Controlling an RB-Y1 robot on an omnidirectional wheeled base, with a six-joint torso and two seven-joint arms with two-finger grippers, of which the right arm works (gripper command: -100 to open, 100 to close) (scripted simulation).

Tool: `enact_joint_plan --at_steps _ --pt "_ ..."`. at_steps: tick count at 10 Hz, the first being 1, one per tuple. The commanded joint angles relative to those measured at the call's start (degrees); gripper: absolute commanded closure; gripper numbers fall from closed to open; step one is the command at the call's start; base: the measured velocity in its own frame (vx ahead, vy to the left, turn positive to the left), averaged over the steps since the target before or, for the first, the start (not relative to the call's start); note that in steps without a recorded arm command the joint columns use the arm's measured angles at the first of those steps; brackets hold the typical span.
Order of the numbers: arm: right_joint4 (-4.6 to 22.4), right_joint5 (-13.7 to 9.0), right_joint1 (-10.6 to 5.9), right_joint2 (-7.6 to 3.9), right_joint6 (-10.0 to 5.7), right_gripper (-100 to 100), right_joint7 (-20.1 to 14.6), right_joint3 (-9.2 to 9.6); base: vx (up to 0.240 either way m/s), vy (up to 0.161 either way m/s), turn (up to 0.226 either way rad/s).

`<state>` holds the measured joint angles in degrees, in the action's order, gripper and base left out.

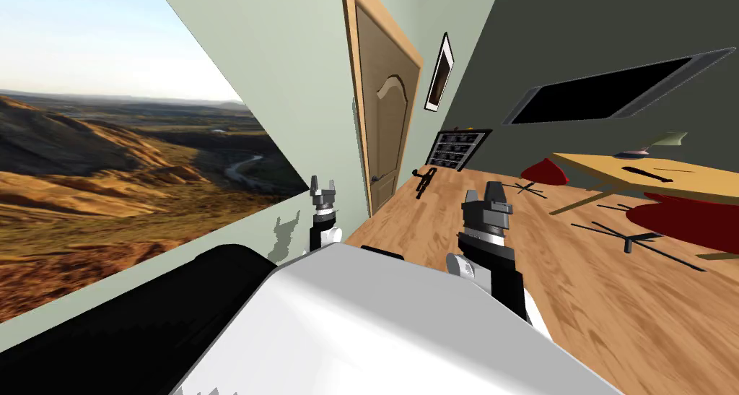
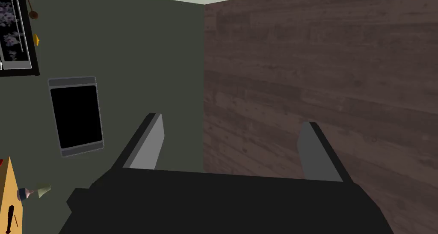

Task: Pull the door open

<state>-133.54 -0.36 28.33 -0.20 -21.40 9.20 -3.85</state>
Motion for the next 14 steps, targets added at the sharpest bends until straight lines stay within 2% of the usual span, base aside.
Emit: enact_joint_plan --at_steps 1,6,13,14 --pt "2.1 -0.1 -0.78 -0.67 -0.52 -100 -0.6 0.38 0.002 -0.014 0.188" --pt "9.3 -0.5 -3.48 -2.84 -2.31 -100 -2.6 1.71 0.064 -0.030 0.155" --pt "22.0 -1.2 -8.49 -6.63 -5.64 -100 -6.5 4.16 0.066 -0.042 0.195" --pt "22.6 -1.2 -8.49 -6.63 -5.64 -100 -6.5 4.16 0.042 -0.043 0.049"
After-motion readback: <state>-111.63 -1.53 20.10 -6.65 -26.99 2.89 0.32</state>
